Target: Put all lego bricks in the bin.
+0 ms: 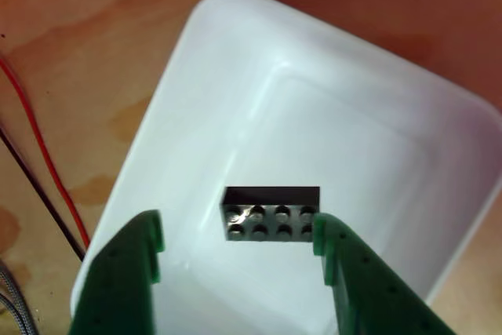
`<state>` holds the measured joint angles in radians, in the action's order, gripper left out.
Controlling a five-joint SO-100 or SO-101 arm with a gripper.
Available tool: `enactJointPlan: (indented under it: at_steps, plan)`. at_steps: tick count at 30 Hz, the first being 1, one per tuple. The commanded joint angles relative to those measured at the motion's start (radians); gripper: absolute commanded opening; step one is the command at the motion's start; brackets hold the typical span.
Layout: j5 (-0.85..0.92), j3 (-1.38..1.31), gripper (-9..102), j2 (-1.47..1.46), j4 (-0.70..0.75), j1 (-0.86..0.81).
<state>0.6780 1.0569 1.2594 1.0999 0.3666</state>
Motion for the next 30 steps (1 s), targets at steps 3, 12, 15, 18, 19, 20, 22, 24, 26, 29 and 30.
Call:
enactJointPlan:
  at_steps: [3, 12, 15, 18, 19, 20, 22, 24, 26, 29, 30]
  plan:
    - [0.028, 0.064, 39, 0.156, -0.083, -0.041]
    - [0.141, 0.557, 29, 0.885, 0.360, -0.063]
    - [0.123, 0.776, 26, 0.977, 0.345, -0.084]
    - [0.135, 0.962, 23, 0.957, 0.285, -0.112]
    - [0.146, 1.015, 22, 0.927, 0.245, -0.137]
    - [0.149, 1.062, 21, 0.888, 0.189, -0.158]
    - [0.169, 1.120, 22, 0.788, 0.077, -0.196]
    - [0.193, 1.131, 22, 0.692, 0.035, -0.198]
    - [0.218, 1.120, 21, 0.614, 0.020, -0.198]
    - [0.242, 1.104, 21, 0.517, -0.014, -0.229]
    - [0.247, 1.111, 21, 0.495, -0.029, -0.236]
